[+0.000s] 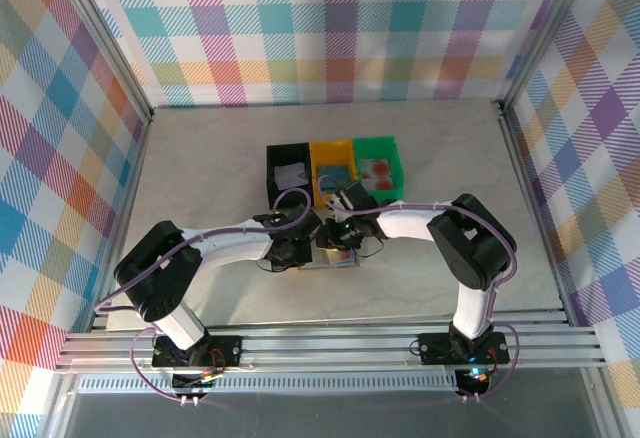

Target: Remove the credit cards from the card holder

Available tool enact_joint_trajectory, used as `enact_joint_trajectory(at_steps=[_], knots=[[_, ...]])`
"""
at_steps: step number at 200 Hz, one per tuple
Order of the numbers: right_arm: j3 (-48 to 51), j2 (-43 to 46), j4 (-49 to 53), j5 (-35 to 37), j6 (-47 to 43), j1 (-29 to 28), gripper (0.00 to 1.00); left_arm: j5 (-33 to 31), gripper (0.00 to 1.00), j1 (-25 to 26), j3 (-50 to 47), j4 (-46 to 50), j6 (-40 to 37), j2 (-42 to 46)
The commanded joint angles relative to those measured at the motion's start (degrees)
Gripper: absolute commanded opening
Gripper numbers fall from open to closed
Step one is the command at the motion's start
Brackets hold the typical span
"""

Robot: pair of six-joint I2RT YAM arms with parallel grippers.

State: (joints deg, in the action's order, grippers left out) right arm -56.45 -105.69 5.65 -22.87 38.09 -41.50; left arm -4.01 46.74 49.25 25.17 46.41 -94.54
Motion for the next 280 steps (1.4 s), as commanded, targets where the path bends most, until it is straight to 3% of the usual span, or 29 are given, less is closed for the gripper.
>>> enact_joint_trajectory(at_steps=[1, 63, 123, 178, 280], knots=[[0.00, -0.48, 8.22, 5.32, 0.34, -0.95, 0.23, 5.73, 0.00, 0.41, -5.57, -1.48, -0.87, -5.19], [-1.07, 2.61, 13.96, 7.32, 1.11, -1.20, 0.25, 3.31, 0.00, 0.43, -5.25, 2.42, -1.32, 3.67], [-1.67, 3.96, 14.99, 5.93, 1.46, -1.31, 0.25, 2.76, 0.27, 0.42, -4.76, 5.25, -1.16, 7.17], [-0.20, 5.97, 10.68, 4.52, 2.14, -1.39, 0.25, 4.18, 0.37, 0.55, -5.04, 4.76, -0.63, 6.94], [-2.36, 2.37, 10.84, 4.94, 3.60, -2.09, 0.24, 3.25, 0.34, 0.75, -6.56, 6.12, 0.62, 4.54]])
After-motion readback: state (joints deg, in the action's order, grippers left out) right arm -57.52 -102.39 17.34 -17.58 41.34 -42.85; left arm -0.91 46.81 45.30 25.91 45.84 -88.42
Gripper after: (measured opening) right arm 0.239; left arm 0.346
